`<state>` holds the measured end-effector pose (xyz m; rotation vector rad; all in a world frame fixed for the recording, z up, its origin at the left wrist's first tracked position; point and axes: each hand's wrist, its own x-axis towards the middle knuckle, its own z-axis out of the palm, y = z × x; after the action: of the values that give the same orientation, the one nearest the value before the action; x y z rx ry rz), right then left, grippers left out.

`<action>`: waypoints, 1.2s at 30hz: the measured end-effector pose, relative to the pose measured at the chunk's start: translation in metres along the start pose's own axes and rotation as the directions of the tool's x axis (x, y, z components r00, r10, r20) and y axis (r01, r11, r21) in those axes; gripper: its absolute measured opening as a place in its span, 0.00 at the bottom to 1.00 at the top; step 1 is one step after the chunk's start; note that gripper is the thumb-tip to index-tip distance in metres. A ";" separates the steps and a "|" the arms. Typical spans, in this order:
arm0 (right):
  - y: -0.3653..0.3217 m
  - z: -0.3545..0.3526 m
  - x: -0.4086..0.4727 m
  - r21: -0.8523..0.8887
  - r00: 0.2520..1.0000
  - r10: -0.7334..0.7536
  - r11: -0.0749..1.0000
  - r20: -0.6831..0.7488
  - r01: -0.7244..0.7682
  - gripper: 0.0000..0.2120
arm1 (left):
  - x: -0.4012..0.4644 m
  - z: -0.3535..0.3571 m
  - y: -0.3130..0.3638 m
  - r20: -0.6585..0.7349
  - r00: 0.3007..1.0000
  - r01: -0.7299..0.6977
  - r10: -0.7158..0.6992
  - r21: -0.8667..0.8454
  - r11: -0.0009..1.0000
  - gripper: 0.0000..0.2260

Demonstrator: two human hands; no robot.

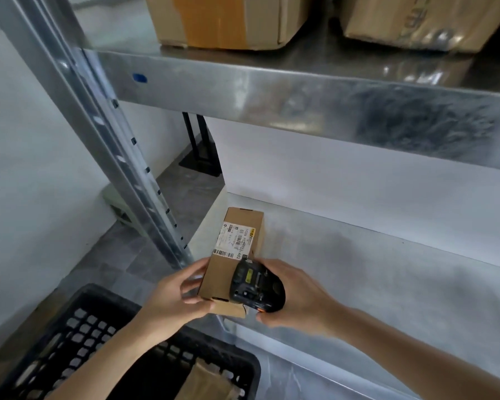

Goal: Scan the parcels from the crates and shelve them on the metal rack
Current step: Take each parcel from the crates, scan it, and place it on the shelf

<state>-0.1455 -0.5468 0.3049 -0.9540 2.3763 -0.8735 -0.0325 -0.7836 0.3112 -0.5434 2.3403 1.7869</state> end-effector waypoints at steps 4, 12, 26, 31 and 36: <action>0.004 -0.001 0.016 0.001 0.999 0.019 1.000 -0.032 -0.019 0.40 | 0.017 -0.002 -0.004 -0.038 0.998 -0.044 0.043 -0.012 0.999 0.36; 0.005 -0.010 0.046 0.023 0.998 0.021 1.000 -0.052 -0.020 0.40 | 0.037 0.007 0.002 -0.098 0.992 -0.089 0.083 -0.061 0.994 0.33; 0.017 -0.022 0.066 0.054 0.997 0.029 0.998 -0.071 -0.025 0.40 | 0.058 0.018 0.010 -0.124 0.988 -0.106 0.096 -0.080 0.991 0.37; 0.017 -0.022 0.061 0.070 0.997 0.019 0.997 -0.073 -0.014 0.40 | 0.055 0.018 0.011 -0.137 0.988 -0.081 0.071 -0.068 0.994 0.36; 0.017 -0.025 0.046 0.026 0.994 -0.014 1.000 -0.104 0.017 0.36 | 0.042 0.017 0.009 -0.181 0.983 -0.038 0.019 -0.102 0.994 0.39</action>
<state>-0.1988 -0.5610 0.3033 -0.9387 2.4410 -0.9806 -0.0768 -0.7738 0.3010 -0.7180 2.3892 1.9585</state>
